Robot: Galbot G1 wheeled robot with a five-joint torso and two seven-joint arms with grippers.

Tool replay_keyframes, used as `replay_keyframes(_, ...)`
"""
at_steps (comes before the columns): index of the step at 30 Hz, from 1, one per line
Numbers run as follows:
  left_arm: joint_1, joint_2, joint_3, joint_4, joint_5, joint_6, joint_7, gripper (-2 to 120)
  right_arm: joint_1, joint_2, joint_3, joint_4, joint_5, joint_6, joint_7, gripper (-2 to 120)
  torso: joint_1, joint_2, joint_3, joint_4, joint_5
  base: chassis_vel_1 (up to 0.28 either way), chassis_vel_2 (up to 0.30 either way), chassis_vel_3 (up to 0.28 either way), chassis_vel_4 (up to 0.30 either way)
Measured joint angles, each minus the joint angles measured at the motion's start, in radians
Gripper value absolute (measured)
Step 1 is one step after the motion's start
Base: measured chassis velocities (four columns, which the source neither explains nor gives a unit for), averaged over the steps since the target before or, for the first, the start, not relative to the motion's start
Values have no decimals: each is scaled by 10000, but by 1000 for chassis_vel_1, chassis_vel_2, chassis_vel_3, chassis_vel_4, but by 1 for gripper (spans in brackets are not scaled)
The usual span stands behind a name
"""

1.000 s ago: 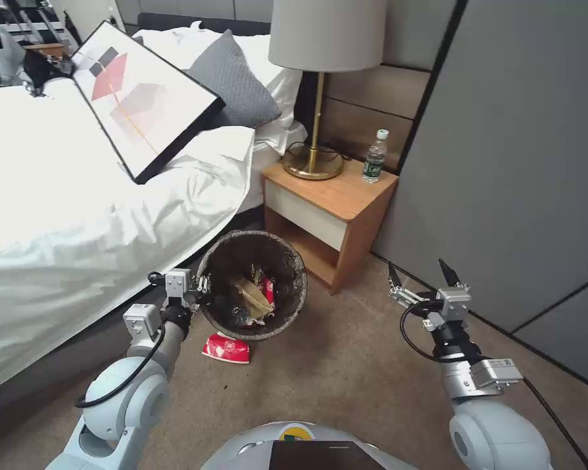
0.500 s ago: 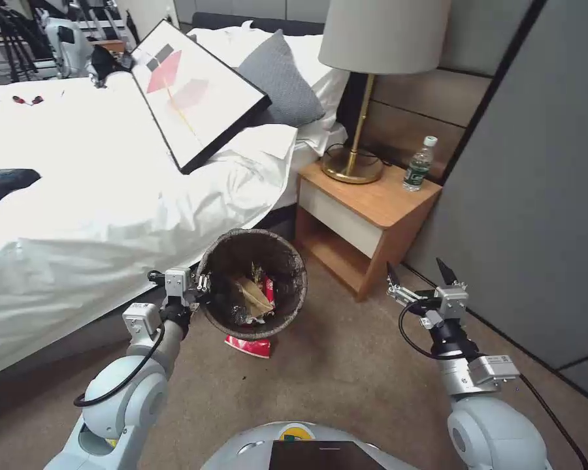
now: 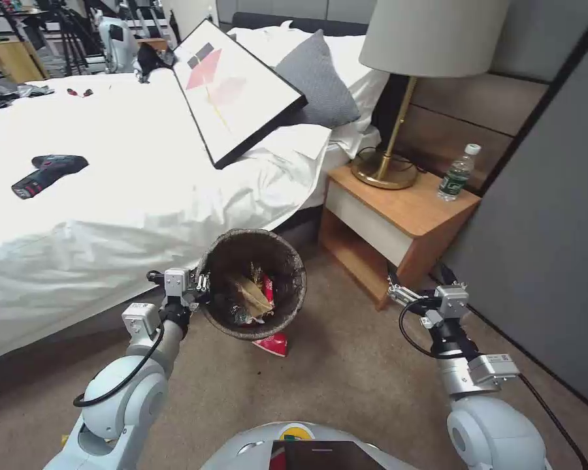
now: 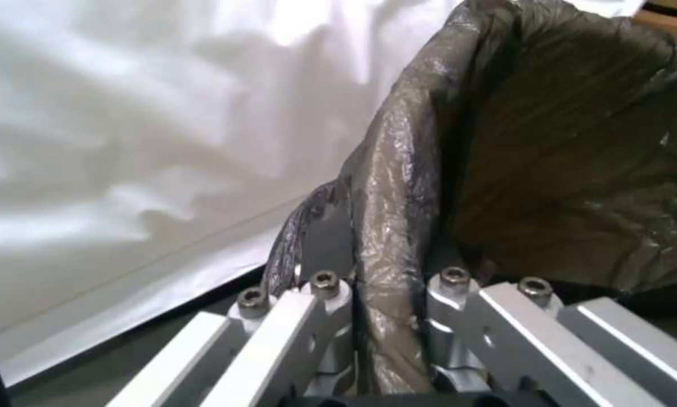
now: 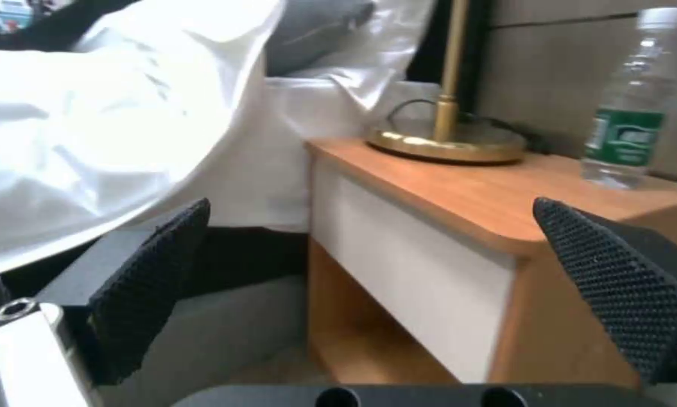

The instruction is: Pick up the trash bin, then pick up the garbage from the floor and place it into the trash bin.

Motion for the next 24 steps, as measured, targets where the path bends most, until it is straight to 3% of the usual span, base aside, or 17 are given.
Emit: replay_keyframes(24,-6,13,-30,5,-7,-23,-11,7,110,-179,-8,72,322,-215,57,100,0,0,0,-1,1,71,64,64,72)
